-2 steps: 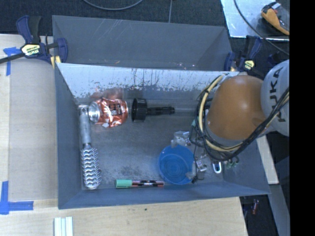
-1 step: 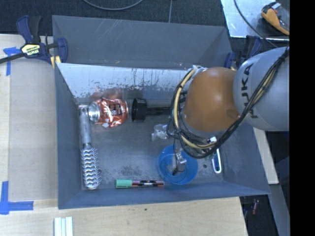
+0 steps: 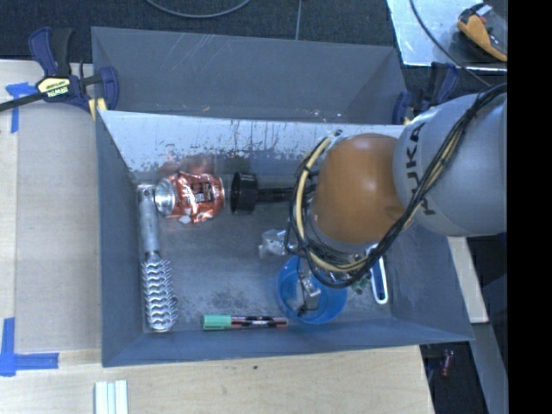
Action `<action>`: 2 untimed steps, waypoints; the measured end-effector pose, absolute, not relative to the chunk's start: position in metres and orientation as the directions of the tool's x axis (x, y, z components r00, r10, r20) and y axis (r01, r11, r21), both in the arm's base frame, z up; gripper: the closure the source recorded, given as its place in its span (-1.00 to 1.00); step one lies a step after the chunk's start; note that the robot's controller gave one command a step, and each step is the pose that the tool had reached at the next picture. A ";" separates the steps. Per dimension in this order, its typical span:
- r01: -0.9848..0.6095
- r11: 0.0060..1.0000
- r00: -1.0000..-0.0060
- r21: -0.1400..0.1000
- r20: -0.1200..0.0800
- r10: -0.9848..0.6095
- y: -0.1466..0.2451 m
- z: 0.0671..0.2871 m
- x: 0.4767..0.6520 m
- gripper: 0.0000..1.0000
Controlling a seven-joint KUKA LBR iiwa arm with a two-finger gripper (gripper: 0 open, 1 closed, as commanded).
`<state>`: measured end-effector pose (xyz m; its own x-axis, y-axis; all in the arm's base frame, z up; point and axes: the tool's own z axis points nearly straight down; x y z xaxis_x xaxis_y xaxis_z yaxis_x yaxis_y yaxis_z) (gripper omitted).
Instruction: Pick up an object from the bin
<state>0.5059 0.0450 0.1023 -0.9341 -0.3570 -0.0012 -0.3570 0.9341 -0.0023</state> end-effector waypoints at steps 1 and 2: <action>-0.353 0.936 -0.936 -0.003 -0.011 -0.353 0.054 0.108 0.519 -1.00; -0.556 0.831 -0.831 -0.005 -0.005 -0.556 0.058 0.087 0.508 1.00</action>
Offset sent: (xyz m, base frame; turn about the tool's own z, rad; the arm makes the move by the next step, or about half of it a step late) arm 0.0014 0.0135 -0.0160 -0.2251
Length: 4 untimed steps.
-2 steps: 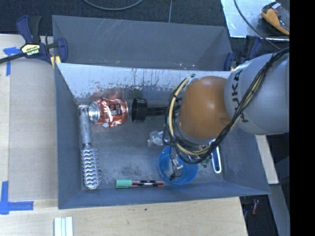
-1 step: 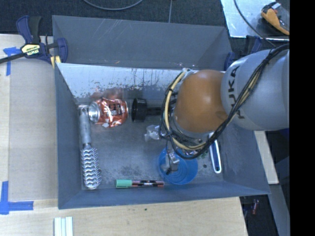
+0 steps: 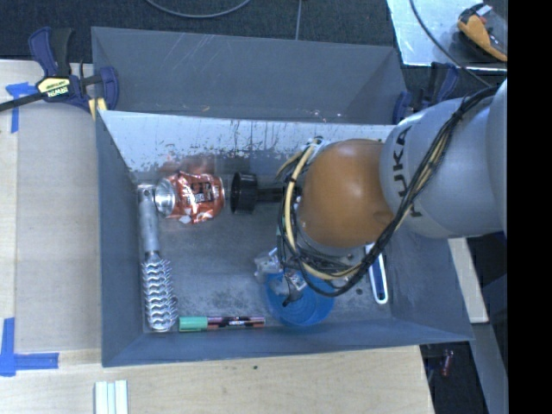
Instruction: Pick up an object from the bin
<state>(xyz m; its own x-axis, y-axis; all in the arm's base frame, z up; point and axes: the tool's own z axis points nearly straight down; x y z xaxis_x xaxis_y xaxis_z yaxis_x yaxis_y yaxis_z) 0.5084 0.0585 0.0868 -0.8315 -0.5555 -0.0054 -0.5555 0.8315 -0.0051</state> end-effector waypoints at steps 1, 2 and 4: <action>-0.555 0.832 -0.832 -0.005 -0.005 -0.555 0.058 0.087 0.508 1.00; -0.538 0.843 -0.842 -0.010 -0.015 -0.539 0.049 0.178 0.521 1.00; -0.528 0.849 -0.849 -0.011 -0.017 -0.528 0.038 0.234 0.535 1.00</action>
Offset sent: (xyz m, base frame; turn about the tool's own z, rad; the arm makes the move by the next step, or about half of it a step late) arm 0.0097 -0.0089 0.0881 0.0165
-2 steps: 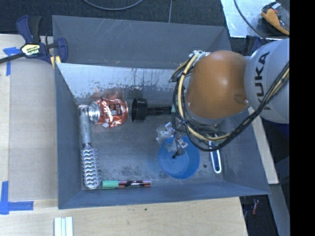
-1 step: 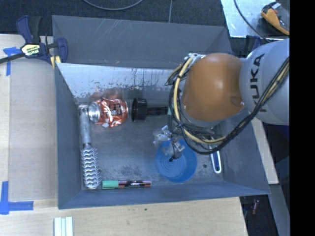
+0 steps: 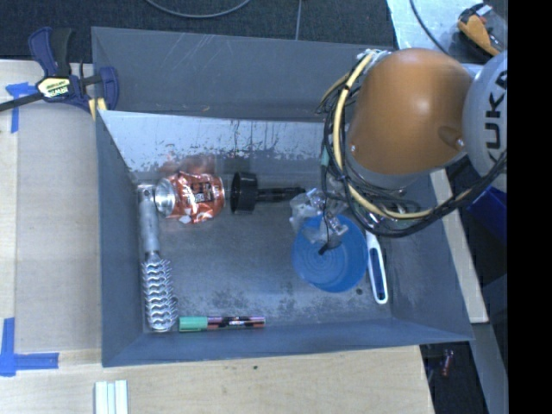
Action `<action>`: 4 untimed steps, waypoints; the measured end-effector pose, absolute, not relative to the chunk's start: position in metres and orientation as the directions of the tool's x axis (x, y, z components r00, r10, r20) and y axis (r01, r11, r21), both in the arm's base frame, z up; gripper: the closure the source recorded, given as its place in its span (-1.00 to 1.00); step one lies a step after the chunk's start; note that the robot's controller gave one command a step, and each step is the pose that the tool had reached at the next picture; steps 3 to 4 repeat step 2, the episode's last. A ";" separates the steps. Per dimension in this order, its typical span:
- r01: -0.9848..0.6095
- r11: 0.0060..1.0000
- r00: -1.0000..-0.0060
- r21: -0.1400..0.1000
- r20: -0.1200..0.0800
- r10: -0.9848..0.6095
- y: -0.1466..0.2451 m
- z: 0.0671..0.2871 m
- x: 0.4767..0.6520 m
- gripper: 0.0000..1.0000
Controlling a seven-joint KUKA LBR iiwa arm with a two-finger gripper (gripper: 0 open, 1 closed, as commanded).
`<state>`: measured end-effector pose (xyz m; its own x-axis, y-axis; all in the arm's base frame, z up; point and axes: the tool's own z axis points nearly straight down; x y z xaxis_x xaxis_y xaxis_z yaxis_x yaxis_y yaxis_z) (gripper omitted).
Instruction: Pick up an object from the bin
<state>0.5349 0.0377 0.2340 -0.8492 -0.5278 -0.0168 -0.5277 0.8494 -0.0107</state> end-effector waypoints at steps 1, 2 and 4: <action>-0.565 0.825 -0.825 0.000 -0.002 -0.565 0.057 0.254 0.525 1.00; -0.544 0.839 -0.839 -0.007 -0.012 -0.544 0.048 0.219 0.529 1.00; -0.544 0.839 -0.839 -0.007 -0.012 -0.544 0.048 0.219 0.529 1.00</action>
Offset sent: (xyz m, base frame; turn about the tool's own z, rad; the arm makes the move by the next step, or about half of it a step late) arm -0.0059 0.0113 -0.0132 -0.0204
